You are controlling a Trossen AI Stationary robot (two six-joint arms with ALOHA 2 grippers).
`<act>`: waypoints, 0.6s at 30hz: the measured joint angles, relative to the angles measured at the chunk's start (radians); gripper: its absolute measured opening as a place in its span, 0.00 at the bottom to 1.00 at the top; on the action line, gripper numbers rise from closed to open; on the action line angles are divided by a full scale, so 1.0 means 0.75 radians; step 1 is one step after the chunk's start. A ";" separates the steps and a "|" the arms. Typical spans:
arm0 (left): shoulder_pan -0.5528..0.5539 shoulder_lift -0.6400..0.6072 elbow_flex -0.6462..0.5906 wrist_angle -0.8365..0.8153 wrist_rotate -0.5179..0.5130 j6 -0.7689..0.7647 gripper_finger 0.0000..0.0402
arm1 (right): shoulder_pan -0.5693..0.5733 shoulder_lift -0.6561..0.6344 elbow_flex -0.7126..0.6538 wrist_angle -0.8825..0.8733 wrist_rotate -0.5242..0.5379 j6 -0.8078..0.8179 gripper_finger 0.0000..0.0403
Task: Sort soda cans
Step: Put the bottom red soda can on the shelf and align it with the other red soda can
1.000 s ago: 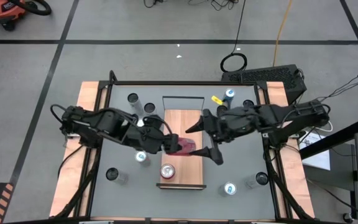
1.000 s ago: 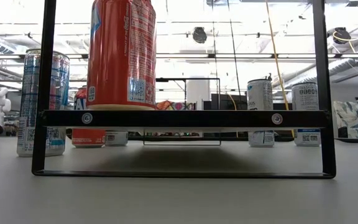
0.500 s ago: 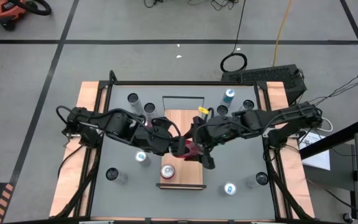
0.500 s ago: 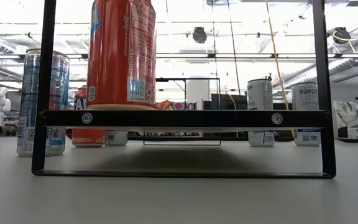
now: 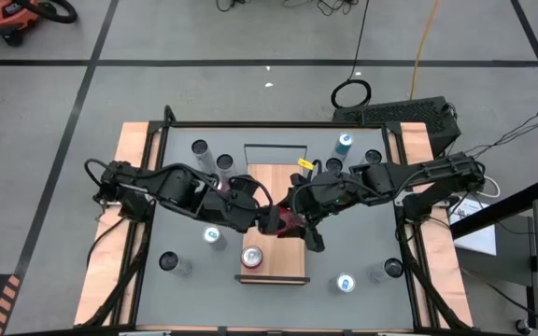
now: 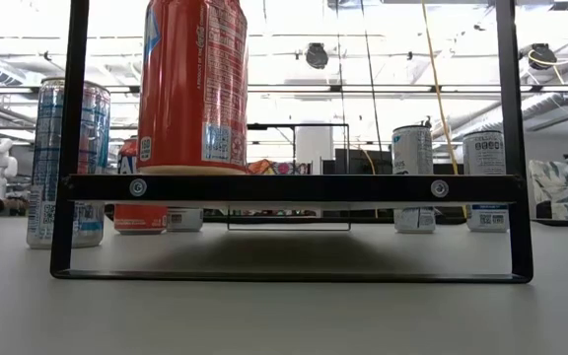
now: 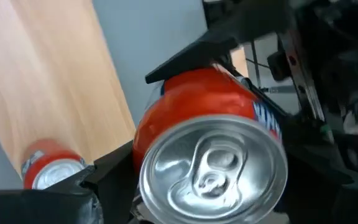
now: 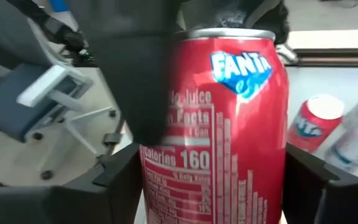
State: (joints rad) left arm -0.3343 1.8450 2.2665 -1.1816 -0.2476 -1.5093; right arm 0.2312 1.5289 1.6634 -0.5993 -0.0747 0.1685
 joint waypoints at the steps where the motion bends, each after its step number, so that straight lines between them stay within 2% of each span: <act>1: -0.003 0.000 0.000 0.020 -0.019 0.019 0.82 | 0.000 -0.006 0.000 -0.006 -0.014 0.002 0.65; 8: -0.005 -0.003 0.000 0.044 -0.120 0.026 0.94 | -0.002 -0.035 -0.003 -0.065 -0.028 0.022 0.66; 18: -0.044 -0.063 0.003 0.105 -0.332 0.134 0.95 | -0.003 -0.122 -0.003 -0.157 -0.060 0.063 0.65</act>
State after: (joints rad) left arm -0.3670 1.7981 2.2684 -1.1026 -0.4968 -1.4086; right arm 0.2291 1.4377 1.6615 -0.7169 -0.1199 0.2155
